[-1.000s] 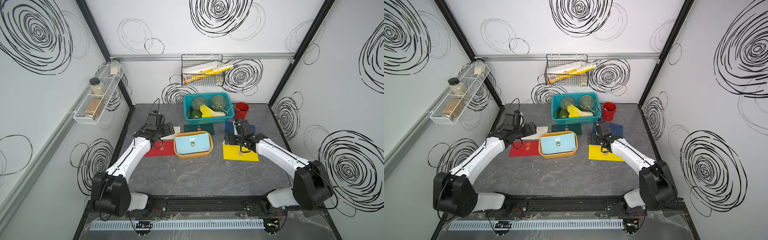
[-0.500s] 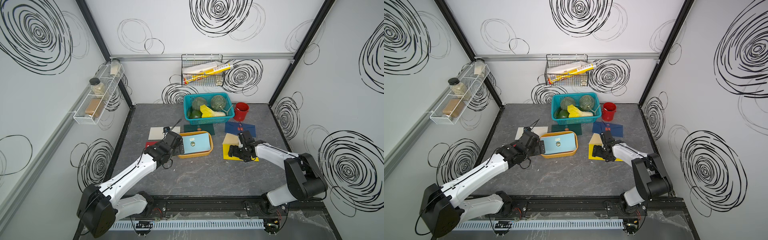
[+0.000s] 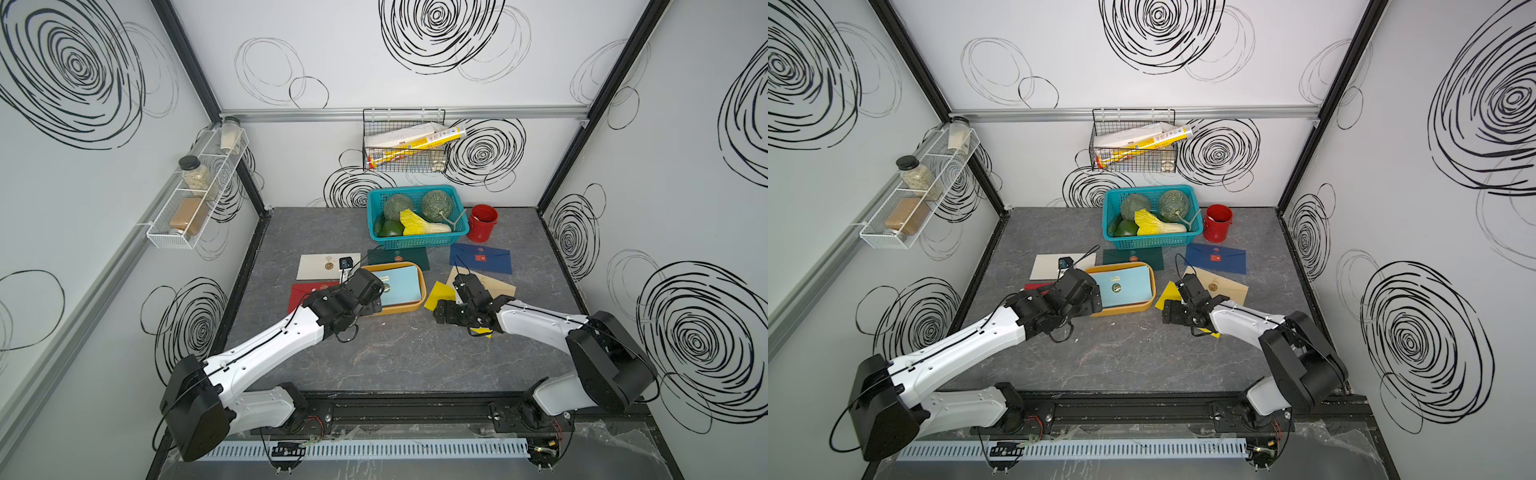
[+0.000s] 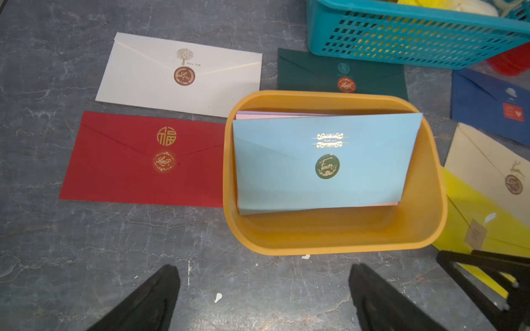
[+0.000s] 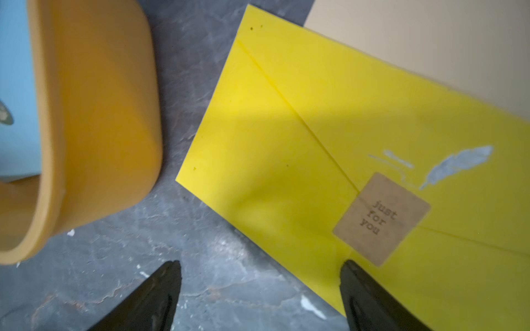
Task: Put the sealed envelopes into the storage box
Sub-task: Pick up the envelope from the center of the board.
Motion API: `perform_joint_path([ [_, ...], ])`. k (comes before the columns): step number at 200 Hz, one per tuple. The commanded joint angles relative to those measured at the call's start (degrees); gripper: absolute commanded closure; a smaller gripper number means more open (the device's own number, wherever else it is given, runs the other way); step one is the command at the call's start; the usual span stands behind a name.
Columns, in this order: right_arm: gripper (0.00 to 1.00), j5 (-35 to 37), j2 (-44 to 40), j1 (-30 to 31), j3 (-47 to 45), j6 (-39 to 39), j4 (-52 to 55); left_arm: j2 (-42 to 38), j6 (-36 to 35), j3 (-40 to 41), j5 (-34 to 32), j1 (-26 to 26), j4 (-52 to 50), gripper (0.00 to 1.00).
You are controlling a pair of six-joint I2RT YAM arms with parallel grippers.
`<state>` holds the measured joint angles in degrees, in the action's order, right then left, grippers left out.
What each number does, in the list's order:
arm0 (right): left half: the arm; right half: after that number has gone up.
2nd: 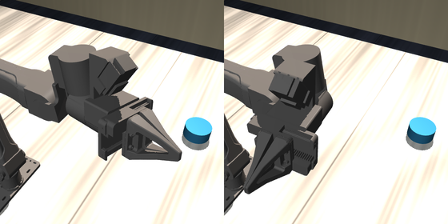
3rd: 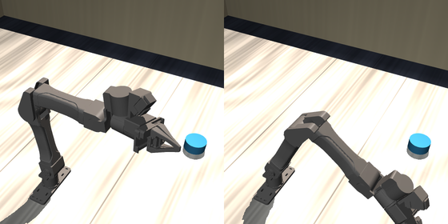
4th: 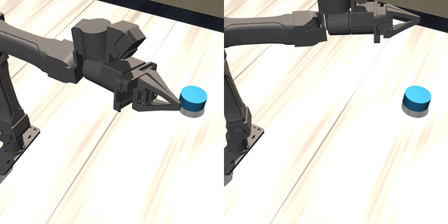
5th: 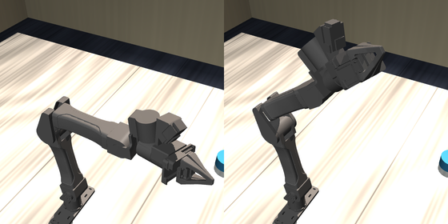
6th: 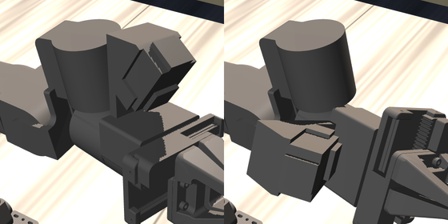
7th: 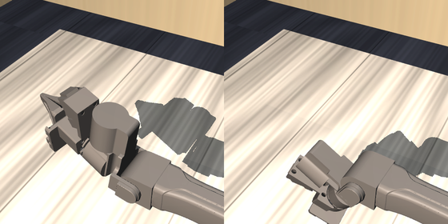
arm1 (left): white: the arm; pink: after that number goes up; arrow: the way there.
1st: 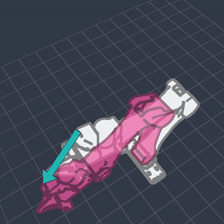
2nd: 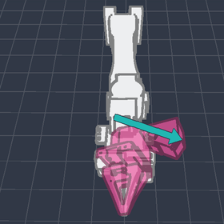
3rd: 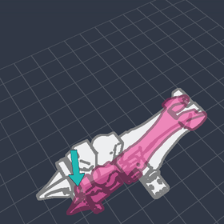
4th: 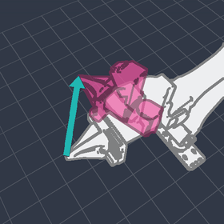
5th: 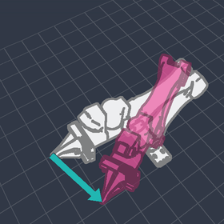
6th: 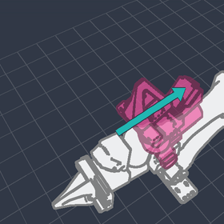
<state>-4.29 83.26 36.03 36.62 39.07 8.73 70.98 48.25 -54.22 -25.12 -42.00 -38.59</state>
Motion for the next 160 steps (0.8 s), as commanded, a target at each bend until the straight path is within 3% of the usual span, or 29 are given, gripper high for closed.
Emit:
perform_joint_path([
  [1,0.1,-4.77,0.8,2.86,-6.0,7.33,8.24,-0.09,3.84,0.53,-0.23,-0.2,-0.98,0.01],
  [34,0.1,-5.01,-2.98,8.71,-9.14,9.22,9.97,-1.33,4.34,1.7,0.98,-0.29,0.22,0.01],
  [56,0.1,-4.58,-7.37,9.43,-10.02,9.69,13.28,-1.63,4.31,1.11,1.55,-0.49,0.39,0.01],
  [89,0.09,1.58,-12.7,8.96,-1.98,10.15,21.36,1.88,3.58,-2.48,4.22,-6.05,1.91,0.01],
  [101,0.09,3.23,-14.35,6.4,-0.79,10.08,21.97,4.42,3.6,-3.81,6.53,-9.25,3.34,0.01],
  [125,0.09,2.22,-16.73,-4.18,-1.5,8.54,20.89,10.26,4.7,-6.18,7.58,-14.18,5.0,0.01],
  [160,0.04,3.06,-14.13,-13.2,-3.55,6.38,21.1,13.48,6.28,-8.26,6.95,-16.36,4.9,0.01],
])
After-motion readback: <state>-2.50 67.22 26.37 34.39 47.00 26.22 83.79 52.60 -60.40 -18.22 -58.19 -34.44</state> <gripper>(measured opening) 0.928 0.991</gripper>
